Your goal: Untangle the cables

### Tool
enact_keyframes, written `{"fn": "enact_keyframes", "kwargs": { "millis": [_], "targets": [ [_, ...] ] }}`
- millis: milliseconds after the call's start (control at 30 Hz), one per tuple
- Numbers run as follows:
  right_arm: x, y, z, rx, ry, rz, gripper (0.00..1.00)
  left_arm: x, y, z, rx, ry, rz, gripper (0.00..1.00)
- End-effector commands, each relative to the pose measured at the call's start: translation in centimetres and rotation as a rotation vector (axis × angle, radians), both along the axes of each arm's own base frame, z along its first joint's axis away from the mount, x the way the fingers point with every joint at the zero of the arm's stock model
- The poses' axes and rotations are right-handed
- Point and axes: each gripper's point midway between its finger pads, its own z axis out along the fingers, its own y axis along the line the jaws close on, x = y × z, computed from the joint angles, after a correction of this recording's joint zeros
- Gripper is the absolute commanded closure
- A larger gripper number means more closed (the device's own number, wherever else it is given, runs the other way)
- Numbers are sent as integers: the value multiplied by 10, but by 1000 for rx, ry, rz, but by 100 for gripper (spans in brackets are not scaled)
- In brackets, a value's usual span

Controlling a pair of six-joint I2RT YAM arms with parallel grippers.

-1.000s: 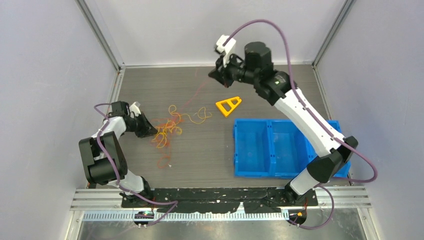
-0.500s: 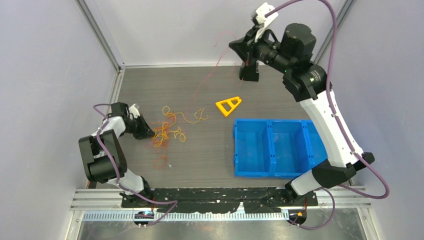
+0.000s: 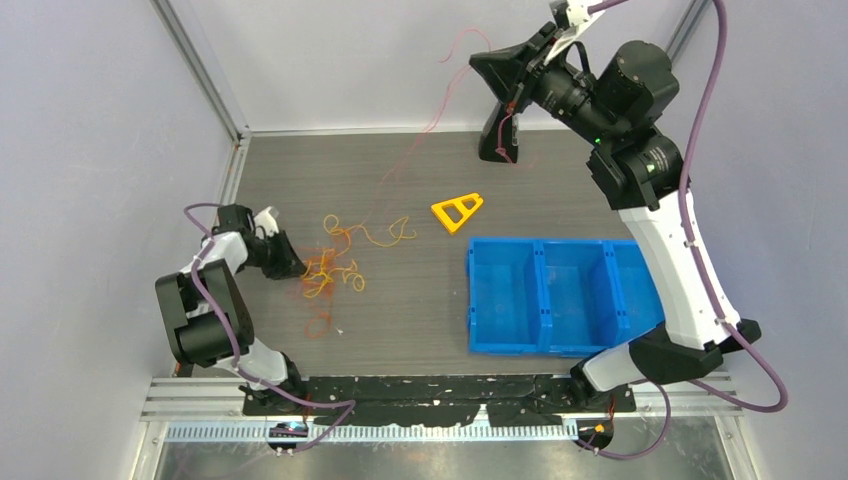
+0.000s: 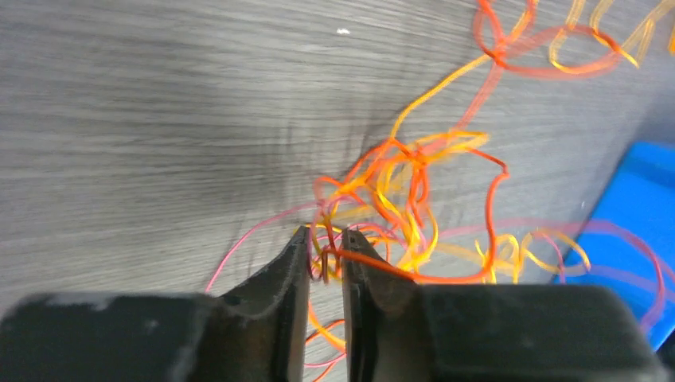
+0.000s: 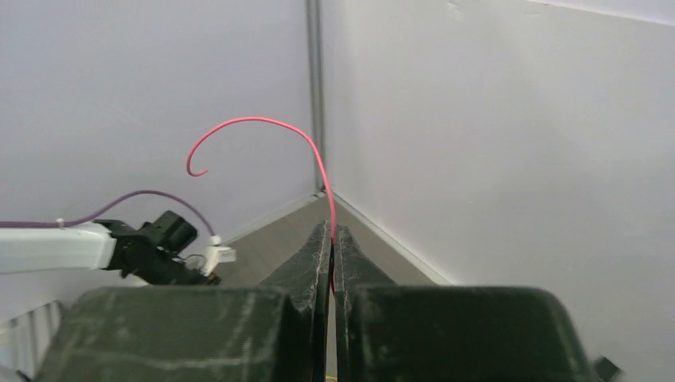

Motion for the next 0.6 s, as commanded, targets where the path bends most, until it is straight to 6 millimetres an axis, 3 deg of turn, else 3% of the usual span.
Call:
{"fn": "enact_keyframes", "kwargs": {
  "millis": [0, 133, 267, 333, 433, 567],
  "targets": [
    [-11, 51, -35, 14, 117, 240, 95, 17, -19, 64, -60, -285, -147, 61],
    [-30, 108, -111, -90, 262, 426, 95, 17, -30, 128, -11, -565, -253, 33],
    [-53, 148, -167, -208, 318, 556, 95, 5, -48, 207, 46, -880, -389, 24],
    [-59, 163, -195, -279, 315, 587, 95, -7, -63, 237, 29, -1005, -463, 21],
    [-57, 179, -237, -371, 343, 593, 95, -26, -84, 264, 1, -1102, -538, 14],
    [-53, 193, -269, -440, 368, 591, 95, -48, -114, 272, -8, -1134, -641, 11]
  ]
}}
